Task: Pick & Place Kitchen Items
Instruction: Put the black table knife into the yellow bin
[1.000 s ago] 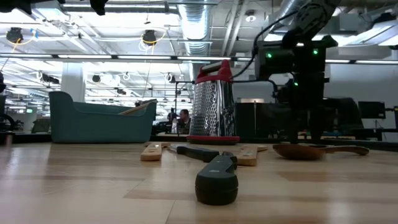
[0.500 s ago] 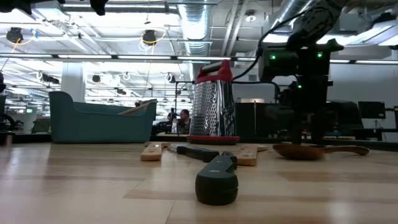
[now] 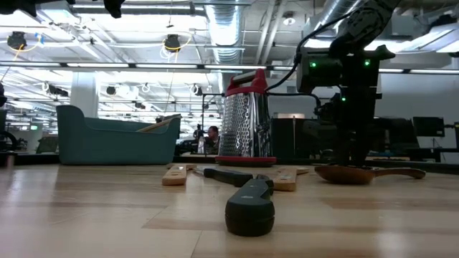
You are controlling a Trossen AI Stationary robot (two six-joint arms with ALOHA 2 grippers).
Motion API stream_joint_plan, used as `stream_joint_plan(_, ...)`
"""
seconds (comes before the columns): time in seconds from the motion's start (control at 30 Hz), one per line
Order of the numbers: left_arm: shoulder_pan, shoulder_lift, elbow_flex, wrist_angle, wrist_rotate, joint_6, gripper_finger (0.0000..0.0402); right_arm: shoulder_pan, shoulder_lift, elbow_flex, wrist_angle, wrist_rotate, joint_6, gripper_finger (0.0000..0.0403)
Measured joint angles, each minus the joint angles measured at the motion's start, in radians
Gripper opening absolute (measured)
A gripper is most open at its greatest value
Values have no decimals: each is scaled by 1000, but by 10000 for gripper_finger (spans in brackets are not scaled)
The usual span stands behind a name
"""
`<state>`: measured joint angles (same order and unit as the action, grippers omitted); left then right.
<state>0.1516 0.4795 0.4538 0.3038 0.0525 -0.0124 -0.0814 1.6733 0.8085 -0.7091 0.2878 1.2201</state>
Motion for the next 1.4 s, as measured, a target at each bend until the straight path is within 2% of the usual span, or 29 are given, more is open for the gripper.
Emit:
stream_joint_plan(0.17,0,0,0,0,0,0,211,0,0,0,0,1,-26,109)
stream_joint_plan(0.37,0,0,0,0,0,0,211,-2,-47,6,8,-10,-134,114)
stream_joint_plan(0.53,0,0,0,0,0,0,211,-15,-181,29,8,-8,-222,106)
stream_joint_plan(0.73,0,0,0,1,0,0,211,-12,-378,49,48,-32,-314,115)
stream_joint_plan(0.9,0,0,0,2,0,0,211,22,-550,50,270,-65,-443,117)
stream_joint_plan(1.03,0,0,0,3,0,0,211,64,-655,50,523,-119,-594,117)
stream_joint_plan(1.23,0,0,0,5,0,0,211,137,-750,51,862,-302,-843,118)
stream_joint_plan(1.4,0,0,0,5,0,0,211,198,-784,52,1048,-436,-945,118)
